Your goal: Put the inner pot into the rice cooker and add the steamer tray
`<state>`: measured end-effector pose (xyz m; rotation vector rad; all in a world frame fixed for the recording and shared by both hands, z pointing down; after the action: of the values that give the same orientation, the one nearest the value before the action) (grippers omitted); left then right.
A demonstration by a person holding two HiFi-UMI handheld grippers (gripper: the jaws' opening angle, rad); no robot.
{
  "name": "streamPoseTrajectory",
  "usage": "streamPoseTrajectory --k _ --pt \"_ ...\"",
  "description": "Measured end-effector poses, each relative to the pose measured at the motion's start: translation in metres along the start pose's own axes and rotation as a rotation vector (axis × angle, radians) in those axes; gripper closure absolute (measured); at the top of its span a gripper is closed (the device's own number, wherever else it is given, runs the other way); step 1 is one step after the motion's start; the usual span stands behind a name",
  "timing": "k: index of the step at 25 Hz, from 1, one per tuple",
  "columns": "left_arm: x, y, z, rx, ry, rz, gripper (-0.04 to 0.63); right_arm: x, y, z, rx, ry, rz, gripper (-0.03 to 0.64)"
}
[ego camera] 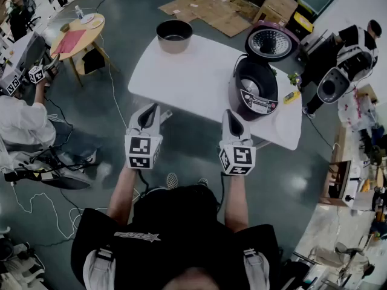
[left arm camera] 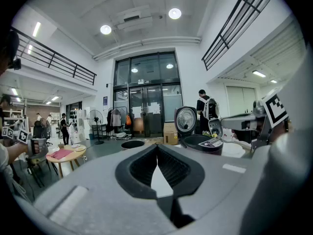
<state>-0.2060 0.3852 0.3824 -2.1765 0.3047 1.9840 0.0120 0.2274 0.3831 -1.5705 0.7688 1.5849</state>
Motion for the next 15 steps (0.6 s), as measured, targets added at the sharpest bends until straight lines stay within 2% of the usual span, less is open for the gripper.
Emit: streamPoseTrajectory --k 8,15 --pt "0.002 -0.006 0.013 -0.009 0.016 -0.009 0.584 0.004 0.005 0.016 -0.033 0.005 0.002 0.612" --pt "0.0 -0.003 0.027 0.021 0.024 -0.002 0.584 0.002 0.025 0.026 0.013 -0.006 0.01 0.612"
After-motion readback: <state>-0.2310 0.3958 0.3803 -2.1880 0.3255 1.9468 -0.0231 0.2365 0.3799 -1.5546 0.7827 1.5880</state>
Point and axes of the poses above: the fingertips, and each gripper's own axes: y forward along the fingers, z to its left, x out of its top, the point moved 6 cm from there along -y, backward along the fingers, and after that the axes turned 11 degrees about -z, right-handed, at the moved point
